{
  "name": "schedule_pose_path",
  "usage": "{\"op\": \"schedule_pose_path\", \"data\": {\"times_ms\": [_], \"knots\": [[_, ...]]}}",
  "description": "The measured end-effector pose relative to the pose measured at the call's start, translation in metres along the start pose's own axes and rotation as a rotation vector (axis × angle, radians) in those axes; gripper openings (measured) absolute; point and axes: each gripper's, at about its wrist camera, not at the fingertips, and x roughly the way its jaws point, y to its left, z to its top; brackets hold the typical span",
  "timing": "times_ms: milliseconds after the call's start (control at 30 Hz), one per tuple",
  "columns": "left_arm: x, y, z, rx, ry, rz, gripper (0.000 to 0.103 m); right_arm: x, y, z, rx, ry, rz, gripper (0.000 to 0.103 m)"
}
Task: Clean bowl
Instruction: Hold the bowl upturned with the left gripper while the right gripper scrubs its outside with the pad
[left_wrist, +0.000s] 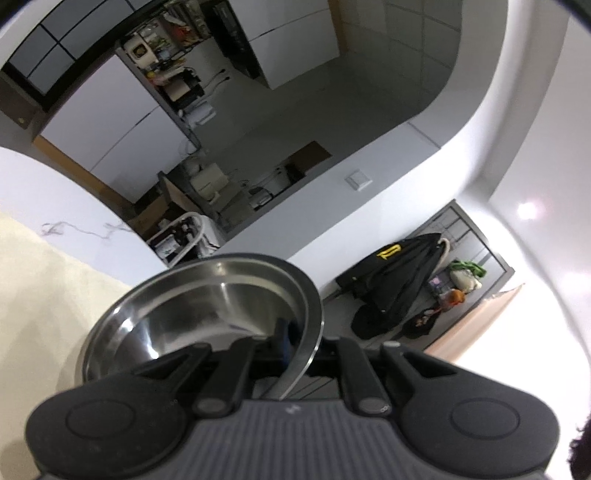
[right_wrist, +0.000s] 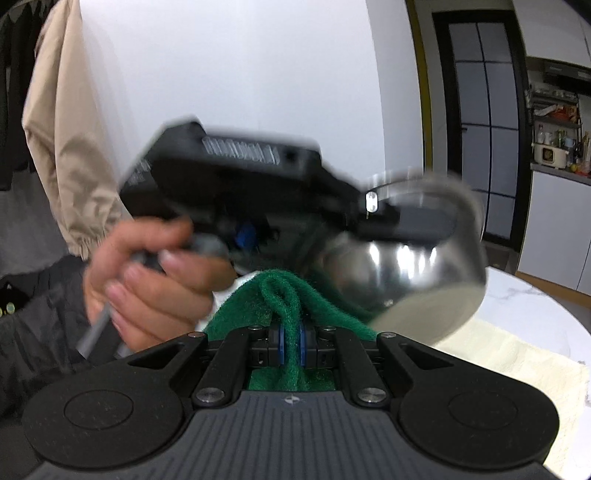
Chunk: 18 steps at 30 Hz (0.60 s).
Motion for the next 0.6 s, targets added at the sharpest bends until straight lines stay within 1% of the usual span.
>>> {"op": "schedule_pose_path", "data": {"times_ms": [67,133,333,600], "knots": [[-0.002,-0.002,0.000,-0.009,-0.009,-0.019,0.008,0.003,-0.003,-0.003,0.005,0.016,-0.016,0.008],[-0.004,-0.002,0.000,-0.039,-0.020,-0.052,0.008,0.005,-0.009,-0.005,0.022,0.024,-0.037,0.008],[-0.008,0.001,-0.001,-0.103,-0.035,-0.128,0.008,0.007,-0.025,-0.011,0.075,0.021,-0.098,0.008],[-0.013,-0.002,-0.003,-0.093,-0.039,-0.155,0.007,-0.001,-0.040,-0.013,0.127,-0.019,-0.177,0.008]]}}
